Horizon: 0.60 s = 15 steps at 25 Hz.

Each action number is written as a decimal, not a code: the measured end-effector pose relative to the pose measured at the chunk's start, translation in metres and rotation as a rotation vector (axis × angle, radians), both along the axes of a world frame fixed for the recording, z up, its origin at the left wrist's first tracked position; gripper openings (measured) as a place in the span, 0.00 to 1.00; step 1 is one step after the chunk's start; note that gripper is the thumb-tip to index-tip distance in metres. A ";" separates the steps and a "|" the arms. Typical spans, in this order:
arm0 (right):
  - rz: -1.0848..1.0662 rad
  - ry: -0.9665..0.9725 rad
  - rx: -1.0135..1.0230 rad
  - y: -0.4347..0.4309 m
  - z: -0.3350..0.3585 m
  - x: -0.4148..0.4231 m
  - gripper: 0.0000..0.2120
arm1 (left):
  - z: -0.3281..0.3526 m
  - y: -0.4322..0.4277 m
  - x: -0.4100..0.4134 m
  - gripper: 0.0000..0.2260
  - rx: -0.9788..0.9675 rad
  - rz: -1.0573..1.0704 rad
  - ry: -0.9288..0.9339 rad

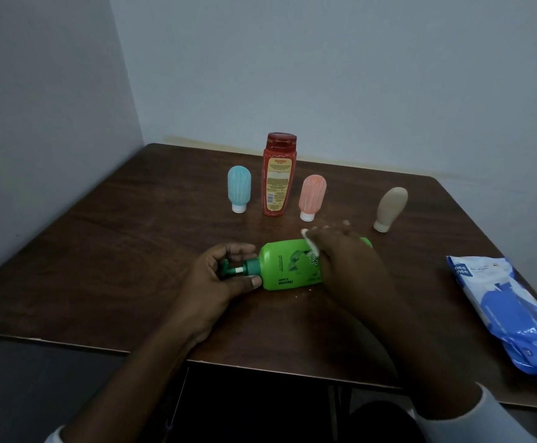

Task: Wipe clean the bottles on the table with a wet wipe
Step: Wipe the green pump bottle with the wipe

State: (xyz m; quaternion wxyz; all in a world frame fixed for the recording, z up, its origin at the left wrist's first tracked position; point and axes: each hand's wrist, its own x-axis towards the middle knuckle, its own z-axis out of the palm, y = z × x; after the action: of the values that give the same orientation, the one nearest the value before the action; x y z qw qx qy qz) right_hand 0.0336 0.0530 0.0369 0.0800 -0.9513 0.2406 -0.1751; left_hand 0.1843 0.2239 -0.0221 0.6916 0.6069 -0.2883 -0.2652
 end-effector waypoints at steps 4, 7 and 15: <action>0.207 0.113 0.045 0.024 -0.006 0.011 0.31 | -0.002 -0.004 0.000 0.19 -0.006 0.039 0.079; 0.240 0.032 0.102 0.023 -0.018 0.000 0.27 | -0.002 -0.006 -0.001 0.12 -0.011 0.040 0.130; 0.400 -0.173 -0.321 0.037 -0.056 -0.018 0.21 | 0.004 -0.005 0.001 0.12 -0.012 -0.033 0.216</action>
State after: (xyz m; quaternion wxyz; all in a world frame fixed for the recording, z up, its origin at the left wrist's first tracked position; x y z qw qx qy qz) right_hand 0.0152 0.0903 -0.0193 -0.0186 -0.9619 0.0090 -0.2725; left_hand 0.1856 0.2186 -0.0177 0.7177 0.5658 -0.2237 -0.3387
